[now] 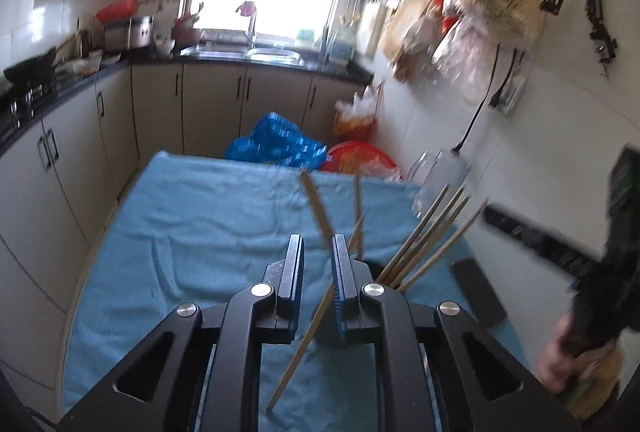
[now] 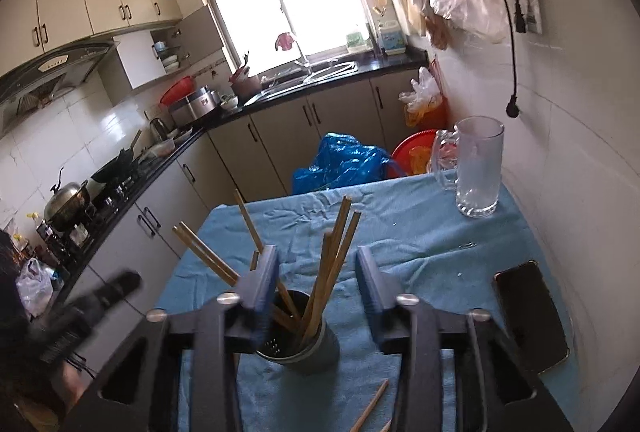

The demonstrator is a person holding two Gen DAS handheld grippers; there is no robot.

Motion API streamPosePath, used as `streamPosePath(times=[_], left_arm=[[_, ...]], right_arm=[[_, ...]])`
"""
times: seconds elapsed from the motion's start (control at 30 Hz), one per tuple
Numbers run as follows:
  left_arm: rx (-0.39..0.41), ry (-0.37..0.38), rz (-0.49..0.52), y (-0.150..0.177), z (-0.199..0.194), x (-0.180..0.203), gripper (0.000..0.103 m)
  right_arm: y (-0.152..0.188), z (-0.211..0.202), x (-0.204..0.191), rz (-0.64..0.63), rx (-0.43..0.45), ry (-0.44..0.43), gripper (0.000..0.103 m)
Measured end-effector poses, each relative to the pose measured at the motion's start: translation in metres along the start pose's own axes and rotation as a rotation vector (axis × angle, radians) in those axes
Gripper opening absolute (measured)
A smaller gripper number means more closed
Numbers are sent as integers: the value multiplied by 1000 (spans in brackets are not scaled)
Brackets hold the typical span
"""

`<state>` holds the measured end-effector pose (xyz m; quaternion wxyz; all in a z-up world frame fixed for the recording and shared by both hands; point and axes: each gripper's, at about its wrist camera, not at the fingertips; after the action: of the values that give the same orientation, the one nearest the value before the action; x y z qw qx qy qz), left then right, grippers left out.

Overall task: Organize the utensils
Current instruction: 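Lower both chopsticks into the grey cup and open both grippers, then grasp a chopstick from the towel with the left gripper while the right gripper grasps another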

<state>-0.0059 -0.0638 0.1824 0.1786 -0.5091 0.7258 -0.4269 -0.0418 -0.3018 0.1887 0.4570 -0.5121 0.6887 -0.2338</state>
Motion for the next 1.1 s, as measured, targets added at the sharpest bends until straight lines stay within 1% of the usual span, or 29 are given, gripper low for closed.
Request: streamPosePath(times=[0.1, 0.17, 0.2, 0.27, 0.33, 0.4, 0.5, 0.53, 0.6, 0.67, 0.73, 0.9, 0.93, 1.03, 1.07, 1.1], left_arm=[[-39, -11, 14, 14, 12, -5, 13], [-57, -29, 39, 25, 16, -5, 15], [-66, -33, 46, 30, 17, -5, 16], [-86, -24, 49, 40, 17, -5, 18], [-109, -1, 52, 54, 14, -3, 19], [-128, 20, 68, 68, 12, 5, 19], [-155, 52, 109, 89, 12, 24, 20], [-163, 59, 121, 96, 14, 30, 20], [-188, 74, 134, 109, 18, 42, 20], [-224, 94, 120, 122, 24, 47, 20], [-247, 98, 106, 131, 27, 50, 20], [-277, 72, 113, 144, 31, 56, 20], [-284, 72, 115, 146, 32, 57, 20], [-317, 84, 126, 150, 39, 64, 20], [-328, 91, 131, 151, 41, 66, 20], [-344, 100, 140, 153, 44, 70, 21]], right_arm=[[4, -9, 4, -4, -2, 9, 48], [10, -14, 10, 3, -17, 14, 54], [16, -17, 14, 5, -35, 21, 56], [29, -16, 25, 9, -90, 38, 58], [47, -11, 41, 17, -172, 70, 58], [67, -4, 57, 29, -261, 93, 58], [96, 9, 75, 33, -369, 128, 58], [104, 13, 79, 34, -399, 133, 57], [121, 22, 84, 47, -453, 117, 51], [132, 29, 84, 55, -483, 100, 50], [139, 38, 81, 51, -501, 96, 50], [147, 56, 72, 29, -510, 117, 49], [150, 60, 70, 22, -514, 127, 44], [152, 63, 67, -16, -499, 180, 19], [152, 61, 70, -14, -501, 187, 16], [151, 60, 73, -6, -502, 181, 15]])
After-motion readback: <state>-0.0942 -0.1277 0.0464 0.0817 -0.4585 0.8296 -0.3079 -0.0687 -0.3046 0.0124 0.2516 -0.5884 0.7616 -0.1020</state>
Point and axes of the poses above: each gripper's, at about its wrist camera, not at the fingertips, and z roughly the way its jaws point, x to its right, y to its underside, and after that the axes turned 4 degrees about z, right-handed
